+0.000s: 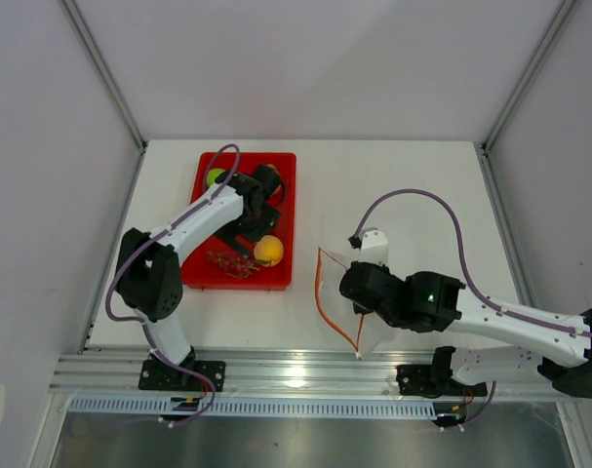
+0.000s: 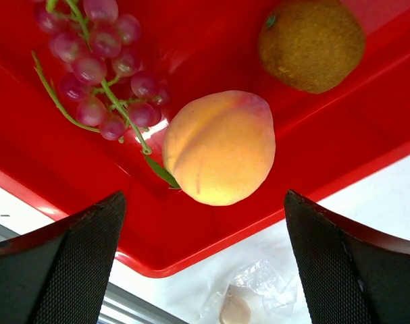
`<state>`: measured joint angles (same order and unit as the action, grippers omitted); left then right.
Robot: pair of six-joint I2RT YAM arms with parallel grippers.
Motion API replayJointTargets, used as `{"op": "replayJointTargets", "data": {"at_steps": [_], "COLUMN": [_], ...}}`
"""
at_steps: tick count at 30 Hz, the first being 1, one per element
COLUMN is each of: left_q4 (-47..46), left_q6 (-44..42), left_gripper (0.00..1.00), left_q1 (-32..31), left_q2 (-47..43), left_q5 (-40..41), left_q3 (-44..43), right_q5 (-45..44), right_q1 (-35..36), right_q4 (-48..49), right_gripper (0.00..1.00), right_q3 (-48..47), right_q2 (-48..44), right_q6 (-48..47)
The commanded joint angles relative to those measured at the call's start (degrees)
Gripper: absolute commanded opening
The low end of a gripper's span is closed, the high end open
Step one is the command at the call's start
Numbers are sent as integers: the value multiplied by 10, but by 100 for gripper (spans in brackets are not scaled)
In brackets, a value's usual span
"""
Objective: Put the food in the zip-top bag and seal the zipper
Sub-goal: Pick up the fake fruit from the bin.
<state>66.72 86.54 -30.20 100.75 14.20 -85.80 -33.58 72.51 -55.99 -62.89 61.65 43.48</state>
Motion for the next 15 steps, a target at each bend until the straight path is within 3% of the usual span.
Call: {"op": "replayJointTargets", "data": {"at_steps": [1,15], "left_q4": [-6,-56], "left_q6": [26,35], "left_gripper": [100,99], "left_q1": [5,6], "left_q2": [27,88], "left_q5": [-25,-36], "left_q3": [-15,-20], "right_q5": [-8,-7], "right_q1": [-1,-3], "right_q4": [-1,2], "right_gripper": [0,0], "right_q3": [1,16], "right_q2": [-9,-15], "right_q6": [4,1]}}
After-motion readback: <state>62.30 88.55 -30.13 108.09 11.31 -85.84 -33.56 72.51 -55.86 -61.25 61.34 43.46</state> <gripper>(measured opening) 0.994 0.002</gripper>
